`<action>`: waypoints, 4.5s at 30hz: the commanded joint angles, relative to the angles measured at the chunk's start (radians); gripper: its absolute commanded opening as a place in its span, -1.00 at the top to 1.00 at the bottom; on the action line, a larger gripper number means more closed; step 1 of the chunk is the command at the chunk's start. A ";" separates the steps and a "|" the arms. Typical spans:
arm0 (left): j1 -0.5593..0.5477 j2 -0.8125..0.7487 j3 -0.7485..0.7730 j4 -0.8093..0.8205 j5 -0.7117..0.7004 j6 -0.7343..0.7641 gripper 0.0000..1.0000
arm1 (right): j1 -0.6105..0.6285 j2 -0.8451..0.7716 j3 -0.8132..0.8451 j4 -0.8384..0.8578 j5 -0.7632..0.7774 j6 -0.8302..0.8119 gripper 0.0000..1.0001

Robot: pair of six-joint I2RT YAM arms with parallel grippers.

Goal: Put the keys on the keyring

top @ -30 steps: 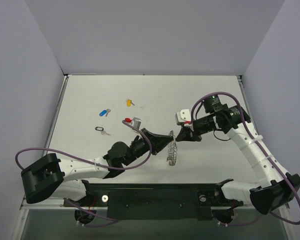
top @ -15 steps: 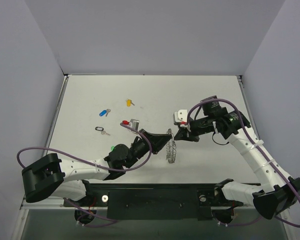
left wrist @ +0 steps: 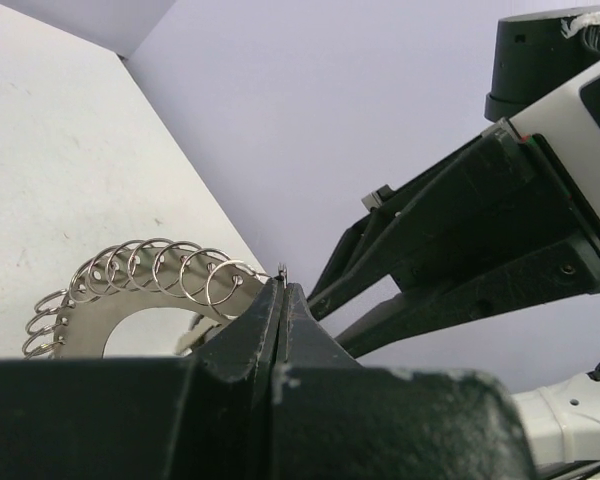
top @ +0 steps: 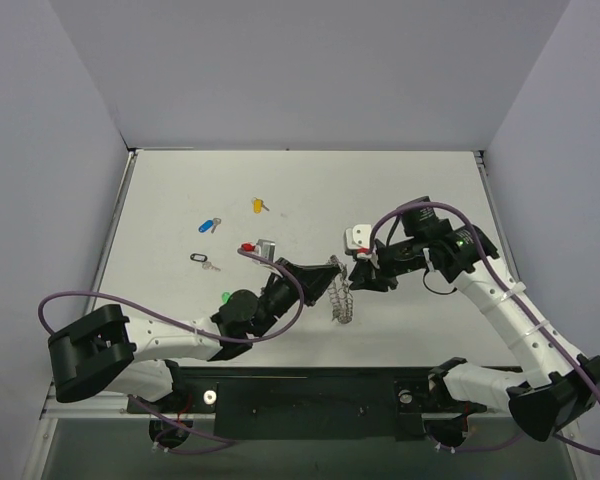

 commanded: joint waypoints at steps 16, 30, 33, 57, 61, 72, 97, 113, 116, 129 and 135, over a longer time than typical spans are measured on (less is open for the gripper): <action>0.003 -0.084 -0.168 0.389 0.424 0.586 1.00 | -0.061 -0.032 -0.051 0.206 -0.267 0.508 0.23; 0.004 -0.082 -0.141 0.406 0.381 0.580 1.00 | -0.047 -0.025 -0.117 0.270 -0.330 0.596 0.31; 0.004 -0.071 -0.141 0.429 0.362 0.563 1.00 | -0.046 -0.029 -0.123 0.283 -0.334 0.614 0.37; 0.004 -0.073 -0.132 0.507 0.301 0.497 1.00 | -0.035 -0.045 -0.219 0.439 -0.334 0.734 0.53; 0.004 -0.082 -0.135 0.507 0.290 0.495 1.00 | -0.033 -0.046 -0.223 0.441 -0.342 0.734 0.54; 0.004 -0.085 -0.134 0.524 0.284 0.483 1.00 | -0.033 -0.043 -0.247 0.473 -0.328 0.743 0.53; 0.004 -0.096 -0.141 0.544 0.276 0.466 1.00 | -0.033 -0.049 -0.270 0.478 -0.351 0.719 0.66; 0.003 -0.096 -0.146 0.544 0.281 0.457 1.00 | -0.033 -0.059 -0.273 0.462 -0.367 0.685 1.00; 0.004 -0.093 -0.148 0.544 0.286 0.454 1.00 | -0.035 -0.059 -0.269 0.455 -0.367 0.683 1.00; 0.004 -0.090 -0.160 0.541 0.293 0.437 1.00 | -0.049 -0.060 -0.256 0.407 -0.399 0.631 0.55; 0.004 -0.088 -0.158 0.541 0.293 0.436 1.00 | -0.050 -0.058 -0.258 0.405 -0.414 0.627 0.77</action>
